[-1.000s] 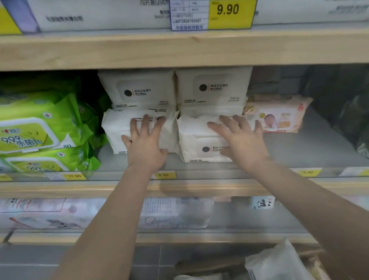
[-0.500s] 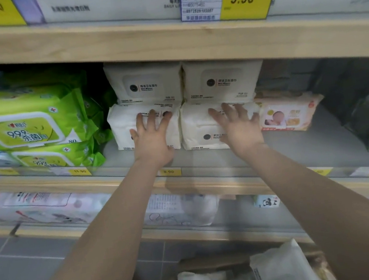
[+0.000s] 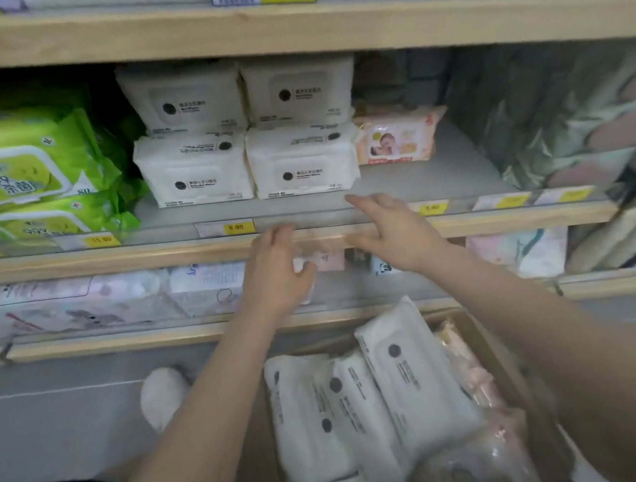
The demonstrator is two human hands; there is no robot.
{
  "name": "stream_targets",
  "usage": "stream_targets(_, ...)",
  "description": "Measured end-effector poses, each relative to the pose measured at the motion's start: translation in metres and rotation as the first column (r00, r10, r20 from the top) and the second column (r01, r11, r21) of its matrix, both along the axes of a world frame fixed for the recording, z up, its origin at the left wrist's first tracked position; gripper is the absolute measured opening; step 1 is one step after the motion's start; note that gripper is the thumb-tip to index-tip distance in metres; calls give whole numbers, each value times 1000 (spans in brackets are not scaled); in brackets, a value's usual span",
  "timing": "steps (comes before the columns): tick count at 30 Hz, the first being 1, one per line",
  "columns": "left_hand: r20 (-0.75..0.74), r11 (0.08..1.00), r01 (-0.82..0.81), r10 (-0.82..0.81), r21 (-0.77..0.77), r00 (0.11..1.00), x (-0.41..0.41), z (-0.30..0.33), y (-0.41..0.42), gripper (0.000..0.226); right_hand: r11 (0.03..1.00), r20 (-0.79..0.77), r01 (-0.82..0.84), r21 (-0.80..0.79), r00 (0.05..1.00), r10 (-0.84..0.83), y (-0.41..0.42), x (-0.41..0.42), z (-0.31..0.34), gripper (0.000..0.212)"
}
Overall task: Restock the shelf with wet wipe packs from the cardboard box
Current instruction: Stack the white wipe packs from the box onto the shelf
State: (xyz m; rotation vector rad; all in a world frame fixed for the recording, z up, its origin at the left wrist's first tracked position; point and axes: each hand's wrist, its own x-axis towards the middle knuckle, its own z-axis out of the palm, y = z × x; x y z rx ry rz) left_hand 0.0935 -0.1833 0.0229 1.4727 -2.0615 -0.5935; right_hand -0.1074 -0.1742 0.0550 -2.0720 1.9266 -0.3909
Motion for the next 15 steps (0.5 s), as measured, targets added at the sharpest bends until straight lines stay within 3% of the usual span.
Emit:
stream_targets(5, -49, 976, 52, -43, 209, 998, -17, -53, 80, 60, 973, 87, 146, 181, 983, -164, 102, -33, -44, 70)
stream_targets(9, 4, 926, 65, -72, 371, 997, -17, -88, 117, 59, 894, 188, 296, 337, 909, -372, 154, -51, -78, 78)
stream_targets(13, 12, 877, 89, -107, 473, 994, -11, -106, 131, 58, 728, 319, 321, 606, 740, -591, 164, -51, -111, 102)
stream_targets(15, -4, 878, 109, -121, 466, 993, -8, -110, 132, 56, 681, 313, 347, 645, 694, -649, 157, -53, -131, 114)
